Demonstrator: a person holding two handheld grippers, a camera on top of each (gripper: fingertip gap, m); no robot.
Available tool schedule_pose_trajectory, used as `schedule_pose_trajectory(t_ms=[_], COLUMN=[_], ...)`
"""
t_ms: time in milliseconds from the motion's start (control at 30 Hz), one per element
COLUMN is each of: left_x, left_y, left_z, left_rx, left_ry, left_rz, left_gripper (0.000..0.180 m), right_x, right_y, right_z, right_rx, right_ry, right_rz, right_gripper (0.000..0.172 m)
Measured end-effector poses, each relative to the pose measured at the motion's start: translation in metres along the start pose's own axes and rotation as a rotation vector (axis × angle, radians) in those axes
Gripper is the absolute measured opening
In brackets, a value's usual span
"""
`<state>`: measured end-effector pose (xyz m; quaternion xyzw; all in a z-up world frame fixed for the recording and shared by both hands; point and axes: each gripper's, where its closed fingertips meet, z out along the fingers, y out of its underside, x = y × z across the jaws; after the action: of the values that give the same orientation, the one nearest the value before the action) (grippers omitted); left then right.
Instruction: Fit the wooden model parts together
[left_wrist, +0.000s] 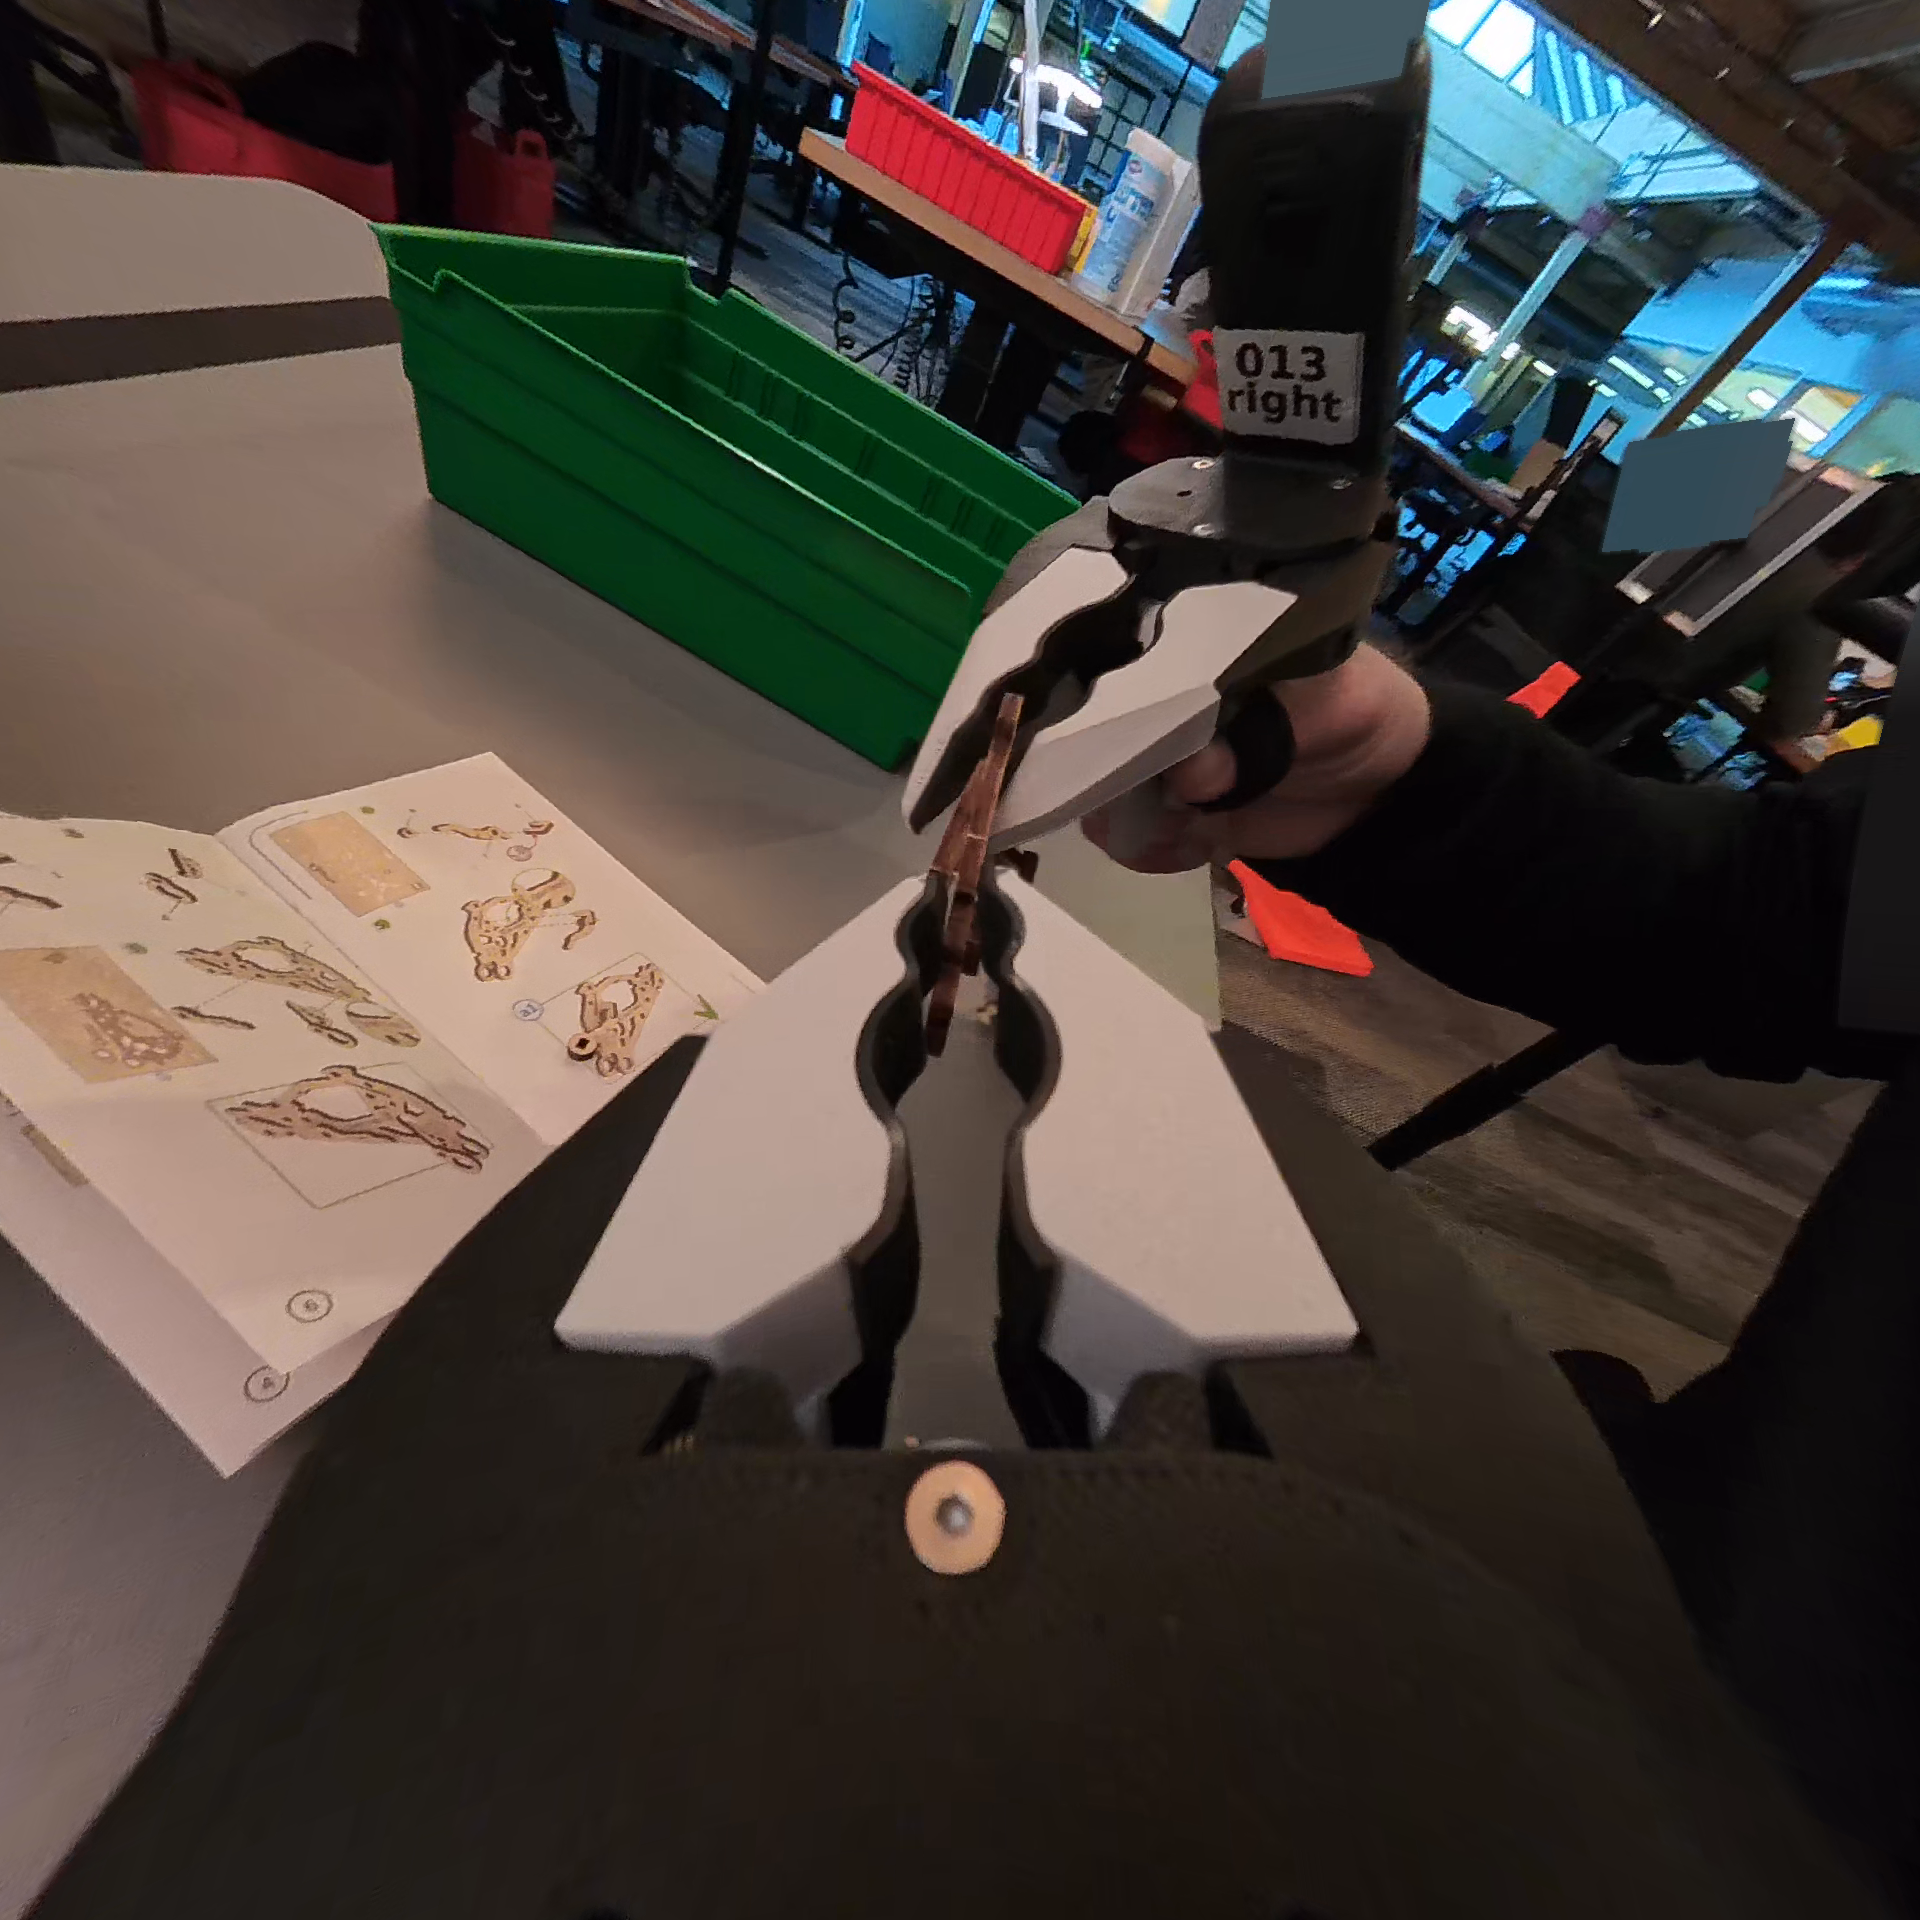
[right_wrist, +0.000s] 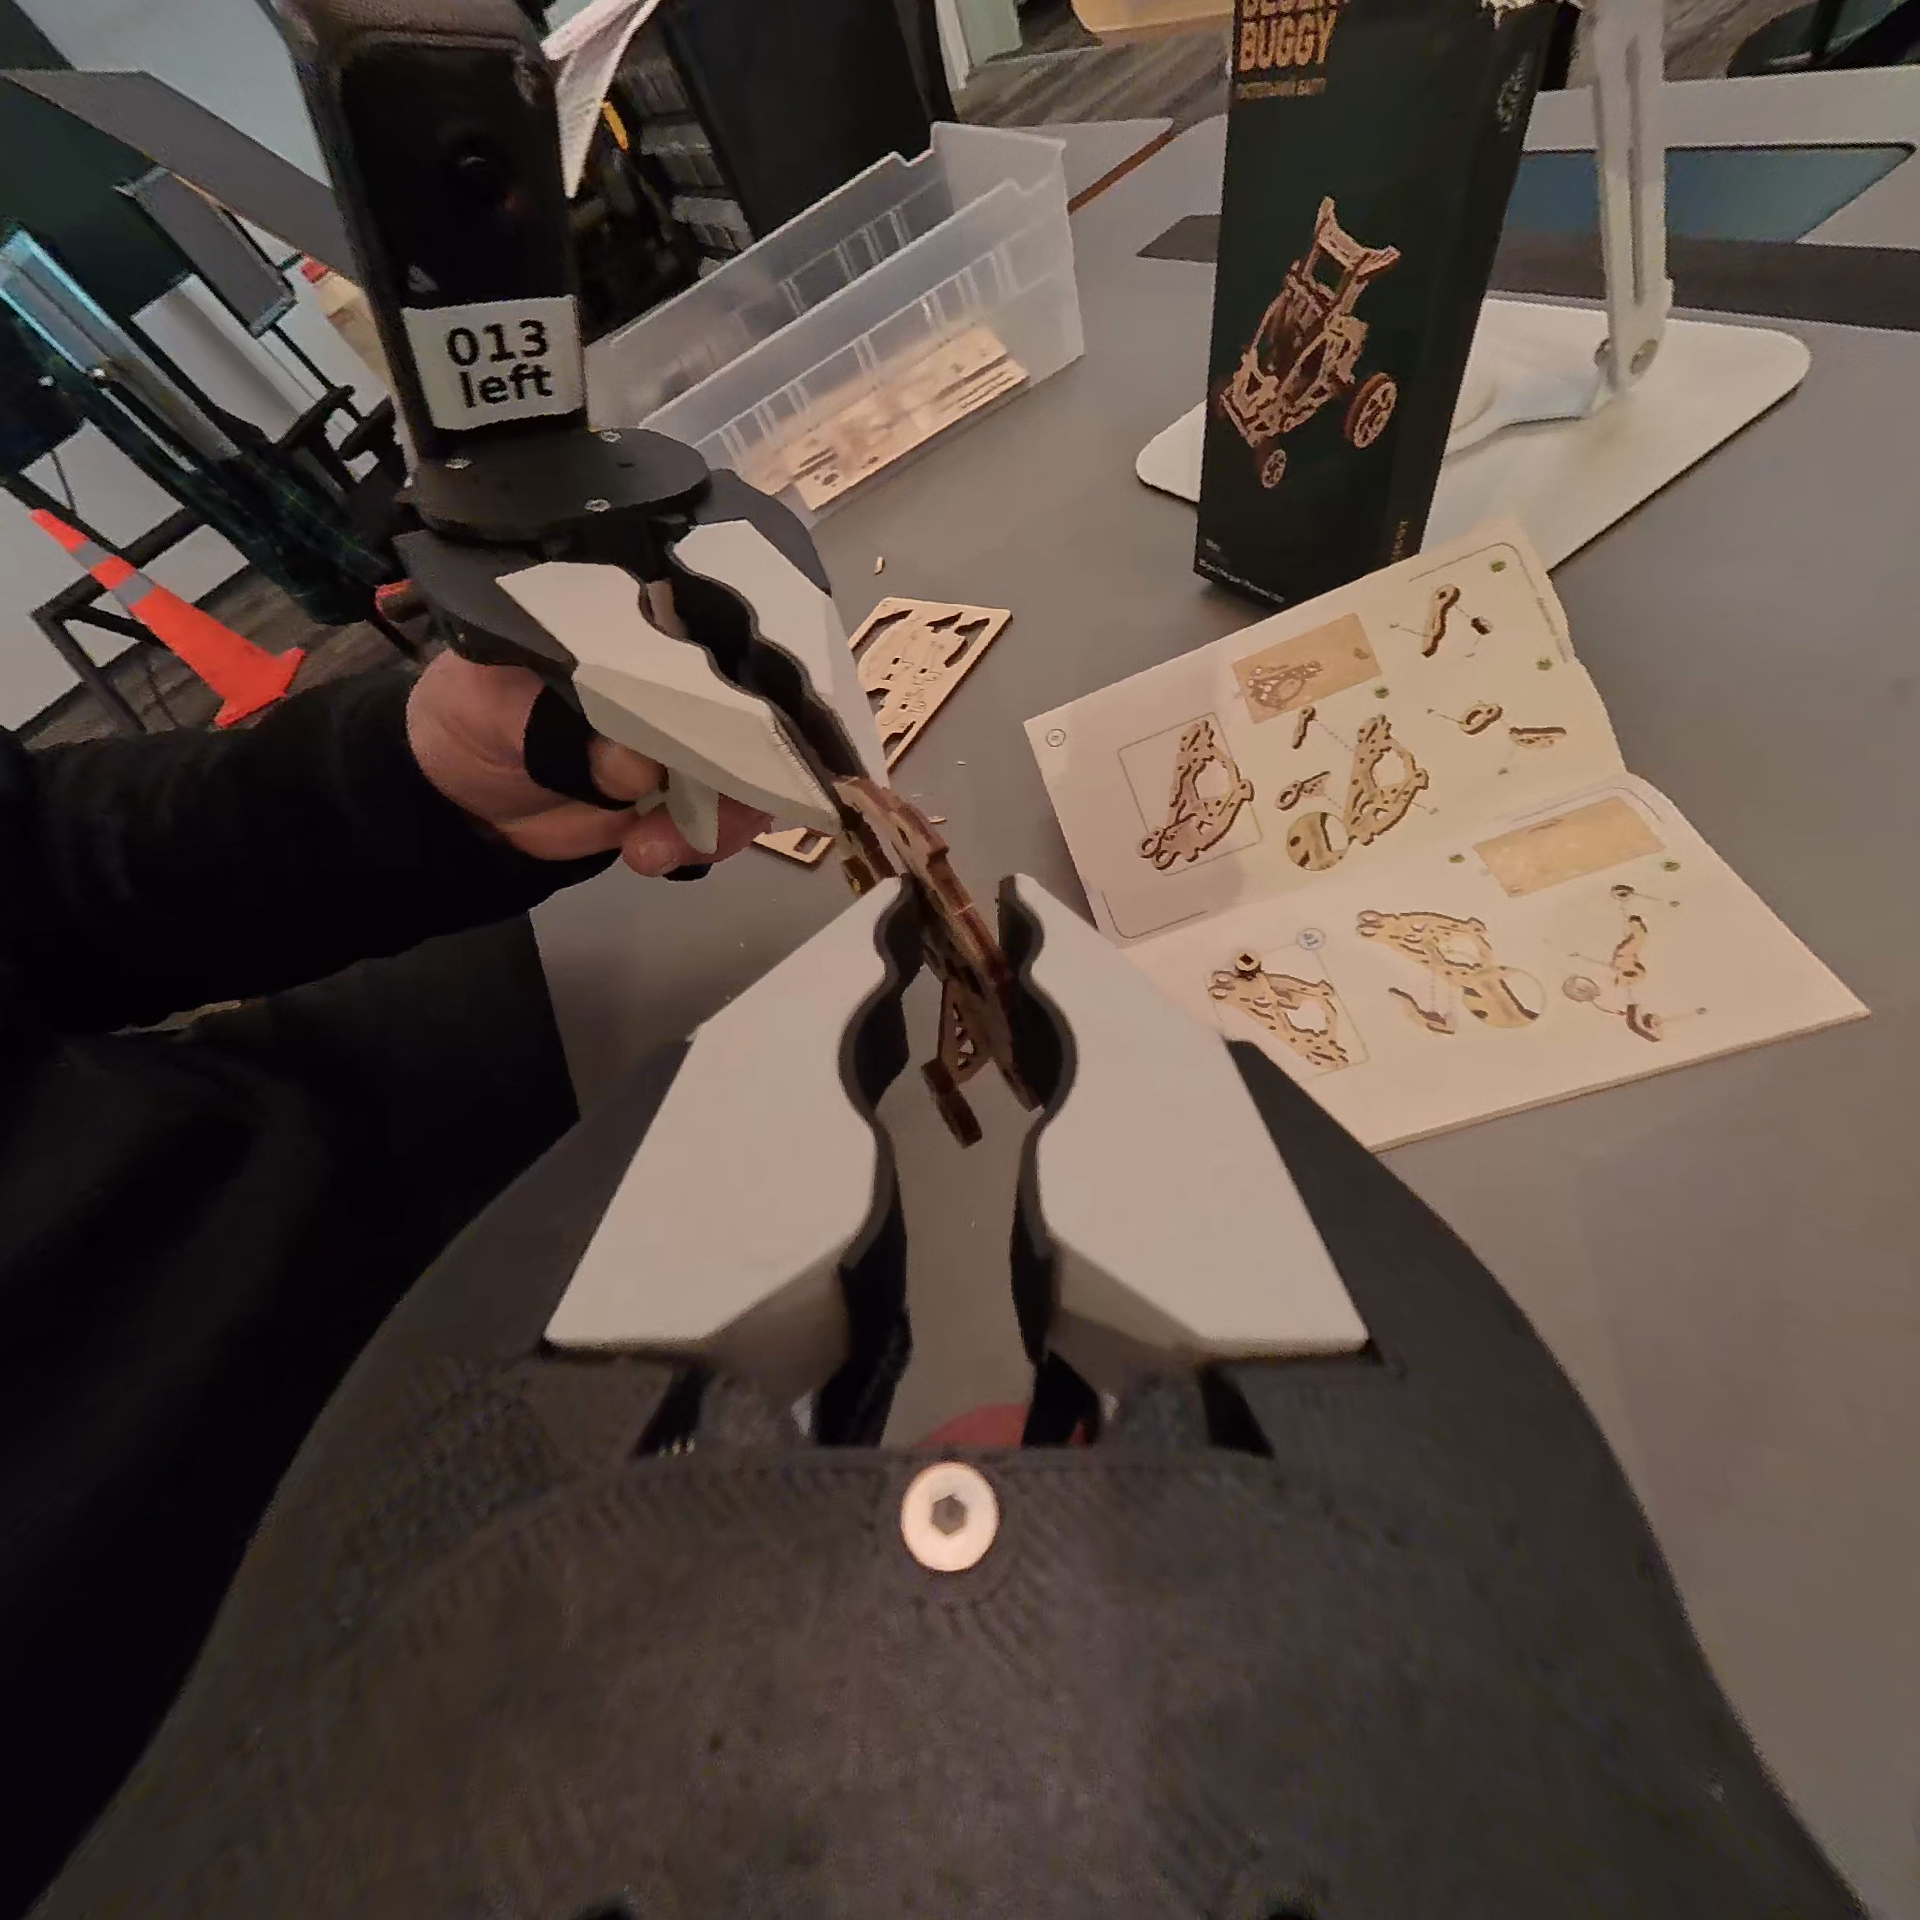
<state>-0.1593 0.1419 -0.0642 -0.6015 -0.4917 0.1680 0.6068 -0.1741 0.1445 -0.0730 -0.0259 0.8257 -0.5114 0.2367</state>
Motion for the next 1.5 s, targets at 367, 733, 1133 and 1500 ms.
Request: schedule_pose_trajectory(t_ms=[367,733,1133,1500], left_x=[0.013,0.028,0.045,0.028], left_y=[-0.008,0.008,0.027,0.046], left_z=[-0.018,-0.02,-0.033,-0.04], left_rx=[-0.08,-0.427,-0.506,-0.536], left_ry=[-0.003,-0.312,-0.253,-0.284], left_rz=[0.398,1.412,1.664,1.559], left_gripper=[0.002,0.002,0.002,0.002], right_x=[-0.02,-0.051,-0.076,-0.07], right_y=[-0.005,-0.01,0.012,0.017], right_z=[-0.017,0.002,0.015,0.024], right_rx=[-0.06,-0.186,-0.287,-0.214], right_ry=[-0.055,-0.191,-0.476,-0.365], right_rz=[-0.227,-0.217,-0.271,-0.39], right_gripper=[0.022,0.022,0.015,0.013])
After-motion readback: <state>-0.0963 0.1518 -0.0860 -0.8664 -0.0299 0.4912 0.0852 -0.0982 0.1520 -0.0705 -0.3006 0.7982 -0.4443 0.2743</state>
